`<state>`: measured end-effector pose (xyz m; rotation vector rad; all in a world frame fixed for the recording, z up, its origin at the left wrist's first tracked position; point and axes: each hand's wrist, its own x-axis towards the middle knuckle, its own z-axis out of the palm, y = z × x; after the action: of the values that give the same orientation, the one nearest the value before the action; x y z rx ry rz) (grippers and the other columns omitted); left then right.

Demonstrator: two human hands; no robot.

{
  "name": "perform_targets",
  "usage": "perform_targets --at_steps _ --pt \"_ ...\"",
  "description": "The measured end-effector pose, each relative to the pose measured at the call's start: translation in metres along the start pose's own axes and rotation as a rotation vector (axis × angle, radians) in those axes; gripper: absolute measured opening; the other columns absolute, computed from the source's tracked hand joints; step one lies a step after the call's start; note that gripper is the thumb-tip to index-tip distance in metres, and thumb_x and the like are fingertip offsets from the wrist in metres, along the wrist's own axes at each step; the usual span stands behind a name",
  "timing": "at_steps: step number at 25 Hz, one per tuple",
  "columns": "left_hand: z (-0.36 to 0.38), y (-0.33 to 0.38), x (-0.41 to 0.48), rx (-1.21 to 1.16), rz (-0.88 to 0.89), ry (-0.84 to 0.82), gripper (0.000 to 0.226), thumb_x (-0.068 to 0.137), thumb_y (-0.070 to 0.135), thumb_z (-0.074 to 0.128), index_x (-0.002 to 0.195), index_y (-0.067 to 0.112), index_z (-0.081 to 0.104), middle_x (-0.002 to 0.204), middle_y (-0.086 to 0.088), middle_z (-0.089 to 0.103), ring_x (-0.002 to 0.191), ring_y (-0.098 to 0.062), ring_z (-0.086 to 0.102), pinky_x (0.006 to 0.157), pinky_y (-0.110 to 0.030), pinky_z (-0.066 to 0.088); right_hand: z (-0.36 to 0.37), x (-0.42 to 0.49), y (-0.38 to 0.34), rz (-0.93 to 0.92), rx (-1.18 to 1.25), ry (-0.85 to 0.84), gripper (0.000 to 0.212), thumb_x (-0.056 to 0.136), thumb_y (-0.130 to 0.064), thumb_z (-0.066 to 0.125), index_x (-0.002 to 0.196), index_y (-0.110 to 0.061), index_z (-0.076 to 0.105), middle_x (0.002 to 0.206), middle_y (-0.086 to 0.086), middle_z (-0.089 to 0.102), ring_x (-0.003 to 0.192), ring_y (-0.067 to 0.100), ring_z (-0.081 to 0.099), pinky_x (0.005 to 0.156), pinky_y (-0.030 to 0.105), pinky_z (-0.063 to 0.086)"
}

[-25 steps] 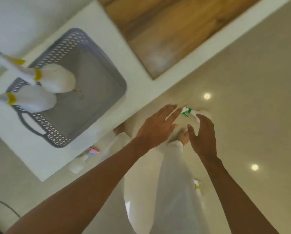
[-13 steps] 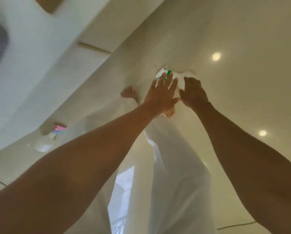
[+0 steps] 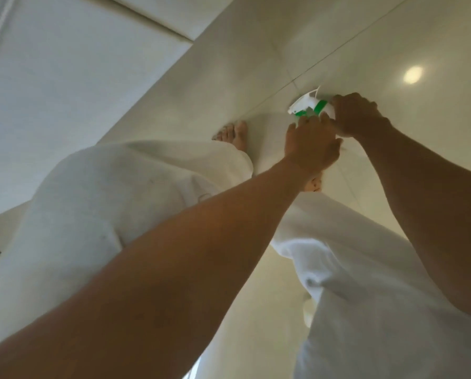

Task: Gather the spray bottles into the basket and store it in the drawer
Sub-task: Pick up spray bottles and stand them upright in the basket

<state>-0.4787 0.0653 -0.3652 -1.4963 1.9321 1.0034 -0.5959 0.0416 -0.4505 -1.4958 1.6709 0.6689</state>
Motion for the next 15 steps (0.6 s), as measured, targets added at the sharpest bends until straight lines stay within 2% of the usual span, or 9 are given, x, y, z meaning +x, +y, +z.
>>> perform_targets --at_steps 2,3,5,6,8,9,12,13,15 --pt "-0.005 -0.005 -0.013 -0.095 -0.031 -0.021 0.037 0.099 0.042 0.048 0.125 0.016 0.057 0.099 -0.004 0.062 0.096 -0.025 0.061 0.075 -0.034 0.043 -0.002 -0.013 -0.004 0.031 0.032 0.037 0.053 0.093 -0.038 0.067 0.129 -0.003 0.051 0.124 0.024 0.059 0.117 0.042 0.058 0.102 0.053 0.048" --pt "-0.011 -0.007 -0.022 -0.136 -0.071 -0.059 0.034 0.099 0.042 0.048 0.120 0.017 0.059 0.086 -0.001 0.054 0.088 -0.023 0.058 0.072 -0.033 0.040 -0.008 -0.024 -0.006 0.049 0.077 0.063 0.055 0.089 -0.035 0.072 0.128 -0.003 0.051 0.124 0.023 0.061 0.116 0.041 0.059 0.100 0.052 0.050" --pt "-0.030 -0.007 -0.047 -0.237 -0.177 -0.158 0.037 0.098 0.045 0.048 0.115 0.015 0.059 0.078 0.003 0.043 0.082 -0.020 0.050 0.072 -0.033 0.038 -0.026 -0.056 -0.014 0.084 0.229 0.130 0.058 0.083 -0.036 0.078 0.123 -0.003 0.053 0.120 0.020 0.064 0.112 0.038 0.062 0.094 0.047 0.053" --pt "-0.040 -0.006 -0.064 -0.297 -0.219 -0.196 0.040 0.096 0.048 0.050 0.116 0.014 0.058 0.079 0.004 0.044 0.083 -0.020 0.049 0.073 -0.033 0.039 -0.038 -0.077 -0.020 0.101 0.323 0.175 0.058 0.080 -0.037 0.080 0.119 -0.003 0.054 0.117 0.017 0.065 0.108 0.035 0.063 0.088 0.045 0.054" --pt "-0.066 -0.002 -0.103 -0.431 -0.262 -0.210 0.048 0.091 0.054 0.055 0.122 0.016 0.055 0.092 0.002 0.057 0.090 -0.022 0.056 0.077 -0.035 0.046 -0.068 -0.122 -0.036 0.121 0.529 0.282 0.057 0.075 -0.037 0.084 0.110 -0.005 0.053 0.107 0.012 0.065 0.098 0.029 0.065 0.075 0.036 0.054" --pt "-0.081 0.001 -0.125 -0.502 -0.259 -0.187 0.054 0.089 0.056 0.057 0.127 0.018 0.052 0.105 -0.001 0.064 0.099 -0.025 0.061 0.083 -0.038 0.050 -0.085 -0.147 -0.045 0.126 0.617 0.329 0.055 0.073 -0.037 0.085 0.105 -0.008 0.052 0.102 0.008 0.064 0.093 0.026 0.065 0.068 0.027 0.051" --pt "-0.136 0.006 -0.197 -0.635 -0.237 -0.007 0.080 0.085 0.062 0.061 0.148 0.021 0.036 0.142 -0.004 0.056 0.129 -0.026 0.054 0.102 -0.041 0.047 -0.143 -0.227 -0.079 0.127 0.798 0.432 0.059 0.071 -0.040 0.088 0.107 -0.011 0.052 0.097 -0.002 0.062 0.085 0.016 0.064 0.059 0.007 0.040" --pt "-0.156 0.005 -0.221 -0.674 -0.247 0.079 0.084 0.083 0.063 0.063 0.150 0.022 0.033 0.147 -0.002 0.052 0.134 -0.023 0.050 0.105 -0.038 0.044 -0.161 -0.253 -0.093 0.116 0.838 0.470 0.060 0.070 -0.041 0.088 0.110 -0.010 0.055 0.096 -0.002 0.063 0.083 0.014 0.064 0.059 0.008 0.043" --pt "-0.192 -0.001 -0.263 -0.734 -0.251 0.253 0.087 0.078 0.061 0.071 0.149 0.026 0.036 0.149 0.004 0.050 0.134 -0.017 0.050 0.103 -0.030 0.042 -0.196 -0.301 -0.124 0.058 0.918 0.544 0.057 0.069 -0.042 0.089 0.108 -0.015 0.057 0.093 -0.002 0.062 0.079 0.013 0.063 0.068 0.020 0.055"
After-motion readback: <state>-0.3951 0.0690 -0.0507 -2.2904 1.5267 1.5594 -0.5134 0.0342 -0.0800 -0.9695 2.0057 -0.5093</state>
